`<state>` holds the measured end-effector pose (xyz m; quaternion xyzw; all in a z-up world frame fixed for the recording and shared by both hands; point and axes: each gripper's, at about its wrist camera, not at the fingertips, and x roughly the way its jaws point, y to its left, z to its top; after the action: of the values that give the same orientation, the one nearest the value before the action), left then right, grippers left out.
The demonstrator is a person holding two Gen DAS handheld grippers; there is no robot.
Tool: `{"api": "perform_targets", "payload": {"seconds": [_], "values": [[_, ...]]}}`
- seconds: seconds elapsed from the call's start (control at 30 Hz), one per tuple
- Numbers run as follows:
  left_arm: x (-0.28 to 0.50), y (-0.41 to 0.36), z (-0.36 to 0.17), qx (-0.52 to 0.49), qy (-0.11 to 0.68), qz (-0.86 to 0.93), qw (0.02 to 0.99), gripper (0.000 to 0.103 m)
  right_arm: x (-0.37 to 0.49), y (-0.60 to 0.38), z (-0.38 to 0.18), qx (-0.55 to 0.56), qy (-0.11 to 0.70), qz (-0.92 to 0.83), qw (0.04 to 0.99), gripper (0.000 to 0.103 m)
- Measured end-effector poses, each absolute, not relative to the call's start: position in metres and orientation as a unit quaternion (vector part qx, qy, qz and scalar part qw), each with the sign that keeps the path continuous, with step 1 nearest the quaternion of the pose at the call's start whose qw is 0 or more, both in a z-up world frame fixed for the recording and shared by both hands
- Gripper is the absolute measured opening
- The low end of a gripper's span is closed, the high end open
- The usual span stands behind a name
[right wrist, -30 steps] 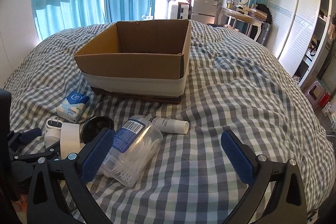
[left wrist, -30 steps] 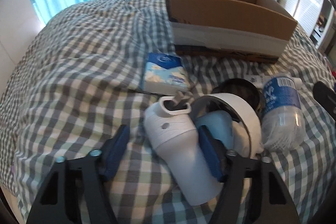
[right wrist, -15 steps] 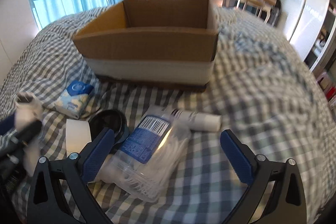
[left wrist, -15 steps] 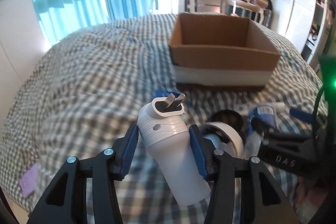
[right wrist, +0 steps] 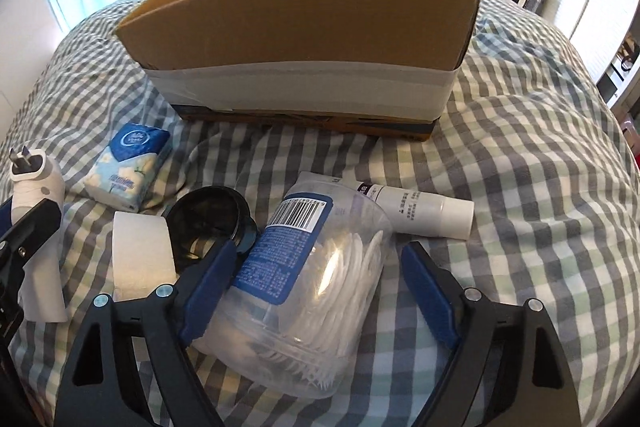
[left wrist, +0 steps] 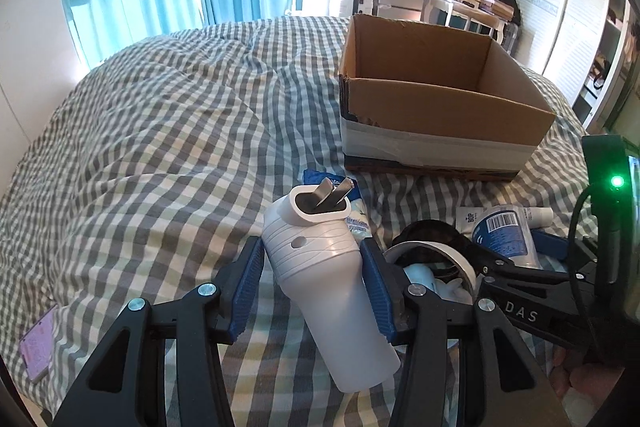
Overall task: Organize objects
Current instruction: 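Grasp the white plug device with the left tool while the right tool grasps the cotton-swab tub, then carry the plug device and swab tub into the box and release both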
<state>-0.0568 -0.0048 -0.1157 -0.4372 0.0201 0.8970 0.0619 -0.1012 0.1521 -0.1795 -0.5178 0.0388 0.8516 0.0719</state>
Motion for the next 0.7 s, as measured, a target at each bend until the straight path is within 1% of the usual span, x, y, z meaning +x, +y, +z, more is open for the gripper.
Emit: {"api": "perform_targets", "payload": {"seconds": [0.1,0.13,0.17,0.3,0.4,0.7], "values": [[-0.062,-0.008,-0.117,-0.437,0.014,0.897,0.068,0.050,-0.106,0.155,-0.182,-0.526,0.047,0.846,0.071,0.084],[-0.063,-0.008,-0.117,-0.436,0.012,0.897,0.070,0.050,-0.106,0.156,-0.182,-0.527,0.048,0.846,0.069,0.082],[-0.063,-0.008,-0.117,-0.435,0.011,0.897,0.072,0.050,-0.103,0.155,-0.180,-0.524,0.054,0.848,0.060,0.072],[-0.064,-0.010,-0.116,-0.432,0.009,0.898,0.076,0.050,-0.094,0.149,-0.174,-0.516,0.038,0.854,0.055,0.069],[-0.062,-0.011,-0.114,-0.429,0.008,0.900,0.076,0.050,-0.087,0.150,-0.166,-0.504,0.043,0.861,0.055,0.068],[-0.052,-0.007,-0.098,-0.415,0.015,0.906,0.077,0.050,-0.065,0.146,-0.124,-0.452,0.029,0.890,0.045,0.065]]}}
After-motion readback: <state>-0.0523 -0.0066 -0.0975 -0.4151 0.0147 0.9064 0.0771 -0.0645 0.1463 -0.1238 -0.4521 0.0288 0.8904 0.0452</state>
